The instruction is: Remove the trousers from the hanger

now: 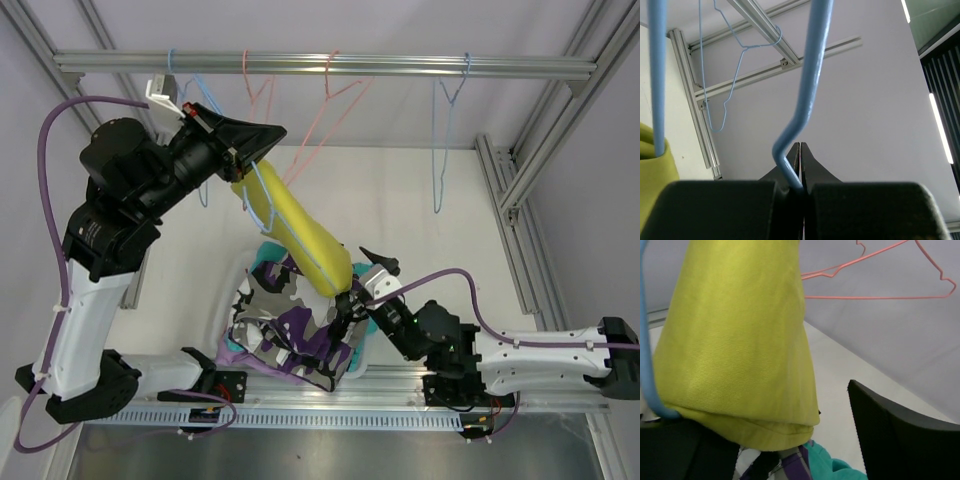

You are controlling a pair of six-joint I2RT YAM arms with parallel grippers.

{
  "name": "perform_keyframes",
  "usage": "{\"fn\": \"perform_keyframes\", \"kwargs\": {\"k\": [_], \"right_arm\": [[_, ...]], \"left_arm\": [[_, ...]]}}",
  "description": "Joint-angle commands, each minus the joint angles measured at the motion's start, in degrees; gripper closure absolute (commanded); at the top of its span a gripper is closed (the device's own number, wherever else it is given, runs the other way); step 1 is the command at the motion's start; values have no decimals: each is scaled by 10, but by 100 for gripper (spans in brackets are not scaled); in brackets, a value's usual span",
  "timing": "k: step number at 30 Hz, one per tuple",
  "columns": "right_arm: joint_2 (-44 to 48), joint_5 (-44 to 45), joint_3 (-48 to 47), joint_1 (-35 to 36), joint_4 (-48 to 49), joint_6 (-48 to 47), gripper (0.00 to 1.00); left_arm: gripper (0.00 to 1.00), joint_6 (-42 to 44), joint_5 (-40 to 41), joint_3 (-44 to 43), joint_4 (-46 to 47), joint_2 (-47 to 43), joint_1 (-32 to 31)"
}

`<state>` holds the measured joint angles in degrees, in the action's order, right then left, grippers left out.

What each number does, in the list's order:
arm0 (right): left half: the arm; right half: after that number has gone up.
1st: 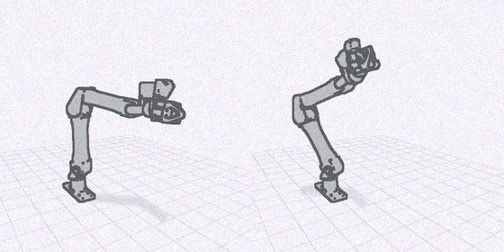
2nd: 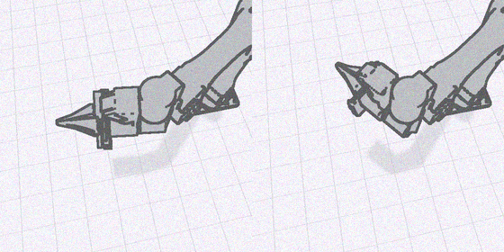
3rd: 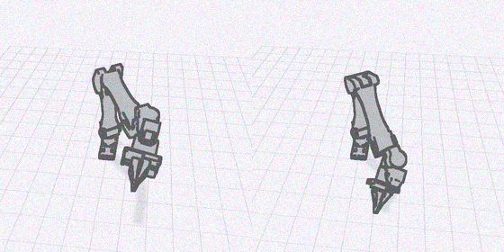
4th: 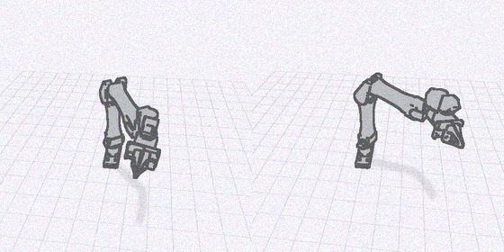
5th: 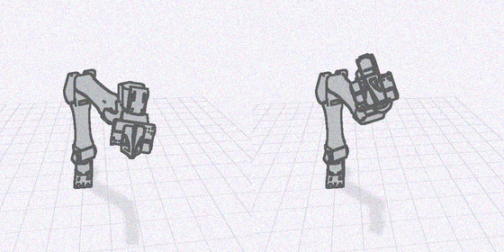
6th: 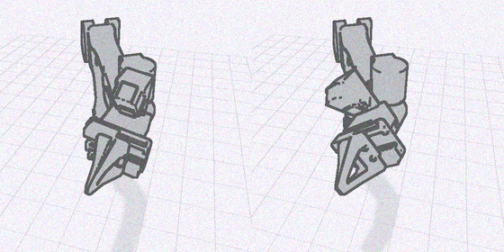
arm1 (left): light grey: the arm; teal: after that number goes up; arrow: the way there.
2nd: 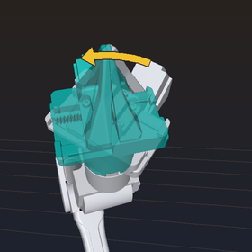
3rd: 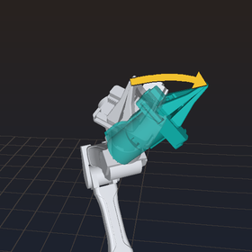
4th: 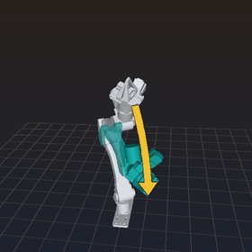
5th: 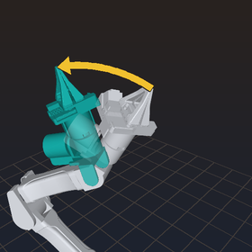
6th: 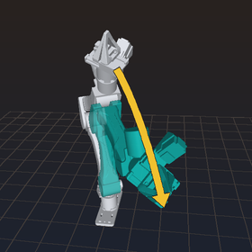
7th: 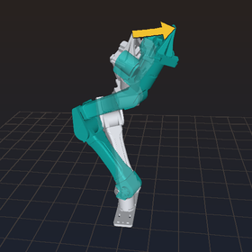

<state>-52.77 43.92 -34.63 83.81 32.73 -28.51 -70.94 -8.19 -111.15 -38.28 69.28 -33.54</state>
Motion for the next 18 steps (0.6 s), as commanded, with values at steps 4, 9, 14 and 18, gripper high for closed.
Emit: {"fn": "perform_keyframes", "kwargs": {"k": [4,9,14,18], "right_arm": [[-1,-119,-38,-76,23,75,48],[7,-170,-62,-104,-5,101,93],[35,-201,-112,-100,-76,122,100],[78,-215,-169,-84,-141,132,100]], "left_arm": [[99,-4,-30,10,53,-34,5],[99,4,-20,33,54,-44,5],[99,23,1,73,60,-61,5],[99,45,27,106,62,-73,5]]}}
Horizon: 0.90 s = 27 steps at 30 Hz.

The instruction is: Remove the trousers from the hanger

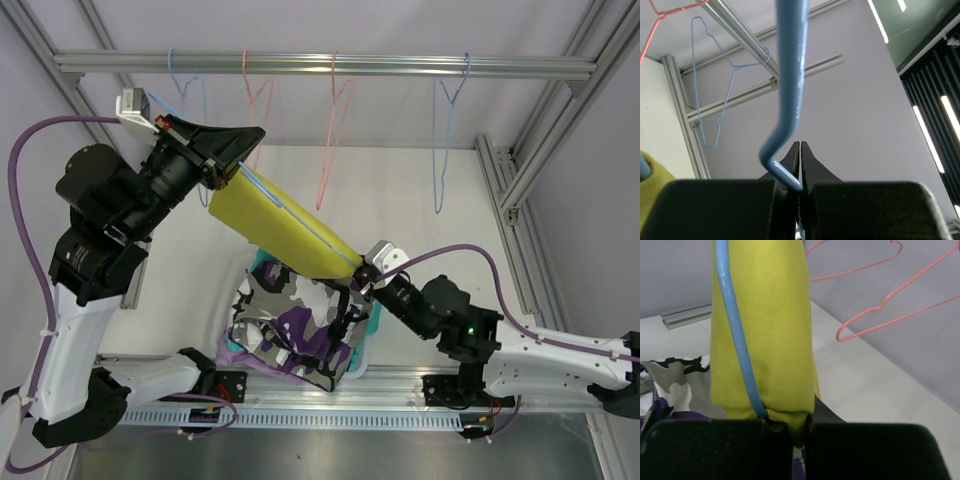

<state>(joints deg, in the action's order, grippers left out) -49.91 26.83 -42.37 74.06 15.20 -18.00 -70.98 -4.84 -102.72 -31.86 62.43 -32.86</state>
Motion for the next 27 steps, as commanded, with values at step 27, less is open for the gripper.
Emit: {"fn": "perform_keyframes", "kwargs": {"k": [27], "right_arm": [[-6,-168,-444,33,-183,11,100]], "left_arm": [[99,123,-131,95,3,22,8]]}}
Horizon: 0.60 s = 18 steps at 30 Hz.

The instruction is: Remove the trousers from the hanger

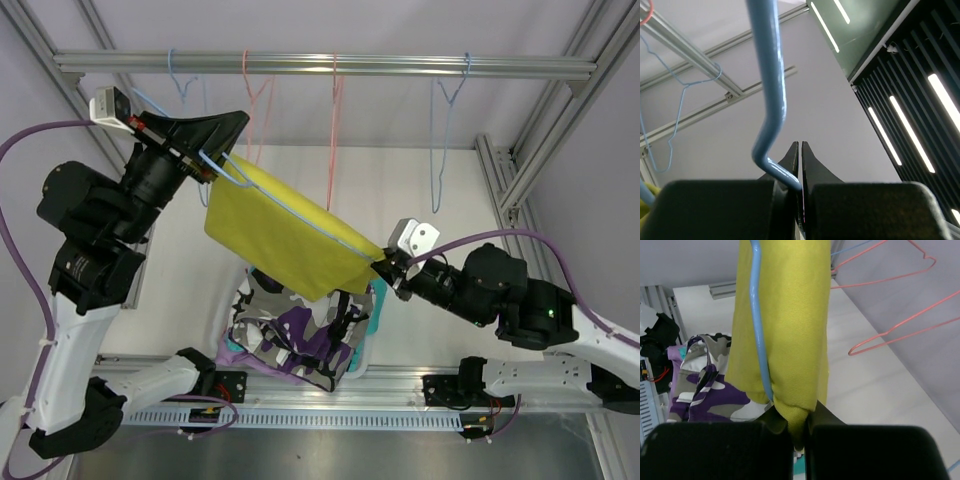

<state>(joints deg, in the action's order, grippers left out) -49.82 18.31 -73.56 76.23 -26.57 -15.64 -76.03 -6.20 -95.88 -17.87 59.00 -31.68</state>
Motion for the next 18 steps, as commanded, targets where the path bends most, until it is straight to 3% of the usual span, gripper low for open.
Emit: {"fn": "perform_keyframes", "kwargs": {"k": [1,9,11,18], "right_arm": [[-17,-86,-150,11,222,-15,100],[-22,-55,-169,11,163,-45,100],[-6,-42,-151,11,169,-48,100],[6,-30,-146,11,189,-56,100]], "left_arm": [[99,185,-120,24,-143,58,-4],[99,323,-53,58,-211,12,1],[99,337,-42,73,-234,6,3],[100,321,-54,177,-184,-41,13]]}}
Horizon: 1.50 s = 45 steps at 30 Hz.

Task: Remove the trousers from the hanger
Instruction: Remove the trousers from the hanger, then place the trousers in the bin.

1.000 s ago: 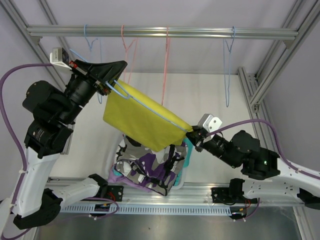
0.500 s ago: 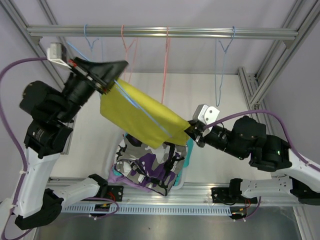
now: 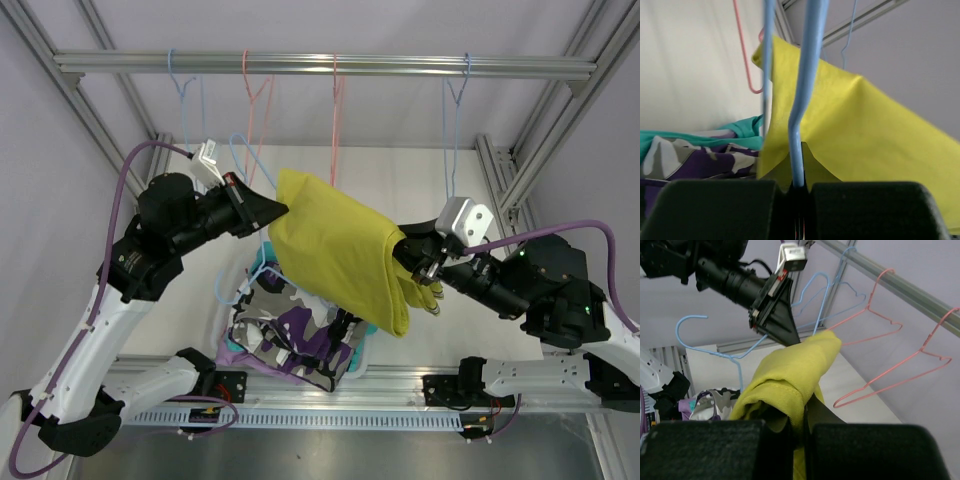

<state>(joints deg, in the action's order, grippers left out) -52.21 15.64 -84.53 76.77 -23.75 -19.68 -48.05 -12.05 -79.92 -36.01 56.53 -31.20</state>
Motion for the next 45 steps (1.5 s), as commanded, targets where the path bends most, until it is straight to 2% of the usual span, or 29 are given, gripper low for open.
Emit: {"fn": "perform_keyframes", "kwargs": {"k": [1,8,14,17,22,26,30,32,35,41,45], "right_arm": [[24,3,-41,5,158,-18,100],[-22,54,-117,5,138,-41,100],[-6,76,-122,6,109,-38,100],[17,78,-88,5,108,-25,100],[43,114,-56,5,99,-26,100],[64,134,-57,6,87,-29,100],[77,147,-67,5,62,-25,100],[79,137,-70,5,51,-12,100],[76,78,-54,5,39,31,100],[0,2,51,5,93,94,100],[-87,-18,135,33,203,125,100]], "left_arm": [[99,44,6,32,-3,-19,8],[99,76,18,65,-15,-71,7],[100,162,-60,-29,-110,-92,8],[99,207,-77,-90,-175,-102,8],[99,252,-75,-125,-240,-128,7],[99,251,-34,-96,-232,-170,7],[99,244,-7,-91,-172,-222,7],[99,234,17,-87,-147,-244,7],[99,224,44,-78,-109,-281,7],[99,211,52,-70,-115,-299,7],[99,193,38,-62,-111,-325,7]]}}
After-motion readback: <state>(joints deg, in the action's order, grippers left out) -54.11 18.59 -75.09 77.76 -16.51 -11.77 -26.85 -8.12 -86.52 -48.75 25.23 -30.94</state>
